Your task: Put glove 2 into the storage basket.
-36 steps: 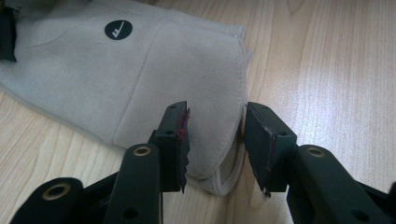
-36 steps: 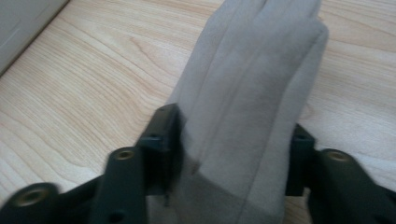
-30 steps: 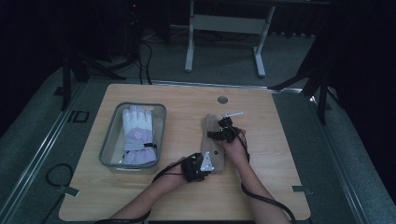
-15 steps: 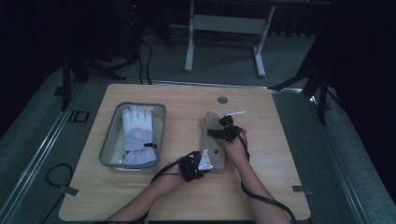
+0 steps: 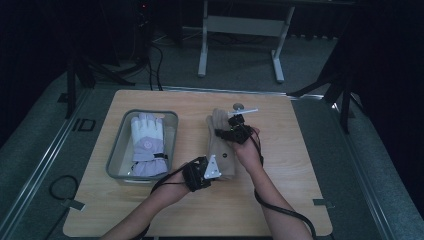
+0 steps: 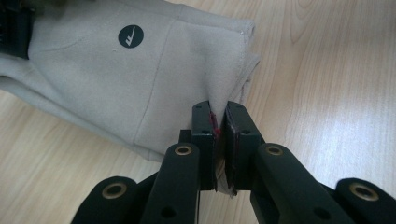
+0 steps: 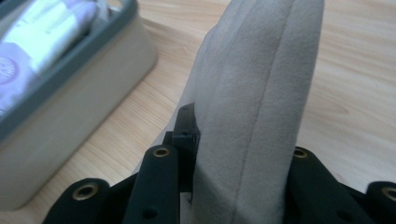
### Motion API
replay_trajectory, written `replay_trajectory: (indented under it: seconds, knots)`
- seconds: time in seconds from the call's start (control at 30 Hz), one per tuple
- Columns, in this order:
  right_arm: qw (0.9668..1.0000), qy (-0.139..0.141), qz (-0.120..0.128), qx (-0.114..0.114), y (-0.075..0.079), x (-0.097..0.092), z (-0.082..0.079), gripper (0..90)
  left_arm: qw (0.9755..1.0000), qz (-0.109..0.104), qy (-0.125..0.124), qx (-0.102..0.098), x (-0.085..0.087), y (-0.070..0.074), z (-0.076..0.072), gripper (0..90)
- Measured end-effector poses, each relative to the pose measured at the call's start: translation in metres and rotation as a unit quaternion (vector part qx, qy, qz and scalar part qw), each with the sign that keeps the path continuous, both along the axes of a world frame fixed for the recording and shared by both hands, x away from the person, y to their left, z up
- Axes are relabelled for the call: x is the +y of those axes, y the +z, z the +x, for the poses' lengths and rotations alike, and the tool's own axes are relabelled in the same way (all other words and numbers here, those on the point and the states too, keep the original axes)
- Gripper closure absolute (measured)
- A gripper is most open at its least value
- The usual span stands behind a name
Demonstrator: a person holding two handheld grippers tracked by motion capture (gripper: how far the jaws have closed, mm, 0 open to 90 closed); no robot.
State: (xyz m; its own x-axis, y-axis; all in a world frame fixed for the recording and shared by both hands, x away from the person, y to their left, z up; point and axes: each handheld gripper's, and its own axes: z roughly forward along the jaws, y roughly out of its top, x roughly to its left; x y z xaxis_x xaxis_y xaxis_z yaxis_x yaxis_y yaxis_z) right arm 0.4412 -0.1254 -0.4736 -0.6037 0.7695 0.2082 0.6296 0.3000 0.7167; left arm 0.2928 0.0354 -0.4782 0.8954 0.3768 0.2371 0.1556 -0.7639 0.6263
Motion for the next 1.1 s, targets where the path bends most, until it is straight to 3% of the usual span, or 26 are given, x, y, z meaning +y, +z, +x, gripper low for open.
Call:
replay_trajectory:
  seconds: [0.33, 0.7, 0.9, 1.1]
  knots:
    - [0.9991, 0.033, 0.002, -0.025, 0.03, 0.034, -0.003, 70.0, 0.9998, -0.002, 0.018, -0.003, 0.027, 0.018, -0.004, 84.1]
    - [0.9971, 0.062, 0.017, -0.04, 0.055, 0.072, 0.0, 70.0, 0.9988, 0.003, 0.044, -0.022, 0.059, 0.037, -0.008, 84.1]
    - [0.996, 0.076, 0.028, -0.039, 0.06, 0.097, 0.004, 69.9, 0.998, 0.009, 0.059, -0.023, 0.079, 0.039, -0.009, 84.1]
    - [0.9947, 0.092, 0.032, -0.032, 0.053, 0.128, 0.009, 69.9, 0.9965, 0.014, 0.08, -0.018, 0.104, 0.038, -0.01, 84.1]
